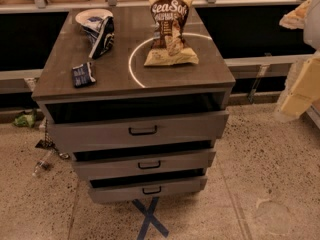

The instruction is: Pick blue chip bag

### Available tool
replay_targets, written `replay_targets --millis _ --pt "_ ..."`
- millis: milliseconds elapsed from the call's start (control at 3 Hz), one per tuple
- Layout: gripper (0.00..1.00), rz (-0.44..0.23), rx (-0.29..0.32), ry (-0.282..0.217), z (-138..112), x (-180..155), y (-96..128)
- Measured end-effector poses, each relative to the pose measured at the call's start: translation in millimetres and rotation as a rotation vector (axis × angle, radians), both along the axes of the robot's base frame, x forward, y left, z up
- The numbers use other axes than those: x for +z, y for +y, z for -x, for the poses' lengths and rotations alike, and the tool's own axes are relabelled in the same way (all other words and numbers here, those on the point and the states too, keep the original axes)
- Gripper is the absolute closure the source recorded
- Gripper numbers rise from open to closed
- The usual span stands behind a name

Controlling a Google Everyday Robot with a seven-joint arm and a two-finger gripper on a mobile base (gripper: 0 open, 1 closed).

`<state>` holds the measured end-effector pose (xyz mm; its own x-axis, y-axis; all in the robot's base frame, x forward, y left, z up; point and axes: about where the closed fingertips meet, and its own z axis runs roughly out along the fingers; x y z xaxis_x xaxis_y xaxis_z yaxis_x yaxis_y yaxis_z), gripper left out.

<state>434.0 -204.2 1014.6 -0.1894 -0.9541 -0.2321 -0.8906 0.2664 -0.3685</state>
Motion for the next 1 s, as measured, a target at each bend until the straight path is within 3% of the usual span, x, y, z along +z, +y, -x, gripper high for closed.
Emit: replay_targets --millis 333,667,1000 --pt "0.00 -0.005 0.004 -0.003 -0.2 0.3 0.4" --pt "0.00 -0.097 0.076 -0.047 -3.1 3.9 6.5" --pt "0.00 -0.221 0.064 -0.067 4.5 -0.1 -61.0"
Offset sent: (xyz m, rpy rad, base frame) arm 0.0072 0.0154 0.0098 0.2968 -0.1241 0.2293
